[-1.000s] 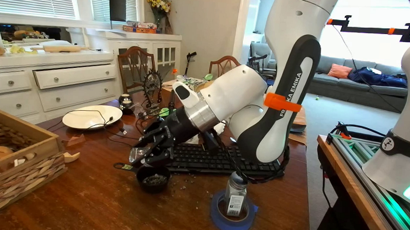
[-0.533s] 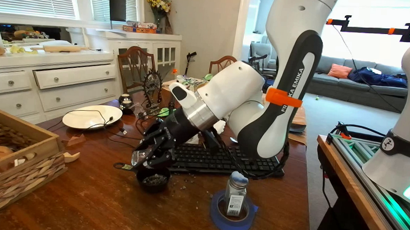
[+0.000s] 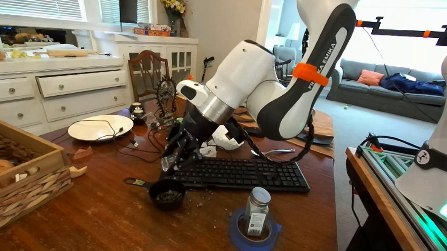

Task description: Pick up the small glass cup and pour its contents into the small black pot

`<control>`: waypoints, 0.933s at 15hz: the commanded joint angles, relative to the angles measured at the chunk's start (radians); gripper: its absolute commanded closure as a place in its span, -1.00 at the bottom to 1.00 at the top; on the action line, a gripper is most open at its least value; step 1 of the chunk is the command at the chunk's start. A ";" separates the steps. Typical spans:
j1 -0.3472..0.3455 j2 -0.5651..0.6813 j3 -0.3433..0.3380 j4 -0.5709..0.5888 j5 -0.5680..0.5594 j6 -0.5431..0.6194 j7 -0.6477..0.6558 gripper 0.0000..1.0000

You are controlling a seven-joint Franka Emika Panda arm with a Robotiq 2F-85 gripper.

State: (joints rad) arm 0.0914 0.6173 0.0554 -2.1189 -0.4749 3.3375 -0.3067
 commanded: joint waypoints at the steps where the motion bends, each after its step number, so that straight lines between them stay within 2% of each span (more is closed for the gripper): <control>1: -0.049 -0.065 0.004 -0.035 -0.041 -0.191 -0.096 0.56; 5: -0.032 -0.124 -0.059 -0.030 -0.083 -0.354 -0.222 0.56; 9: -0.005 -0.193 -0.120 -0.041 -0.204 -0.466 -0.290 0.56; 14: -0.012 -0.264 -0.122 -0.081 -0.405 -0.609 -0.329 0.56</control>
State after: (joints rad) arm 0.0703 0.4166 -0.0620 -2.1391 -0.7776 2.8045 -0.6108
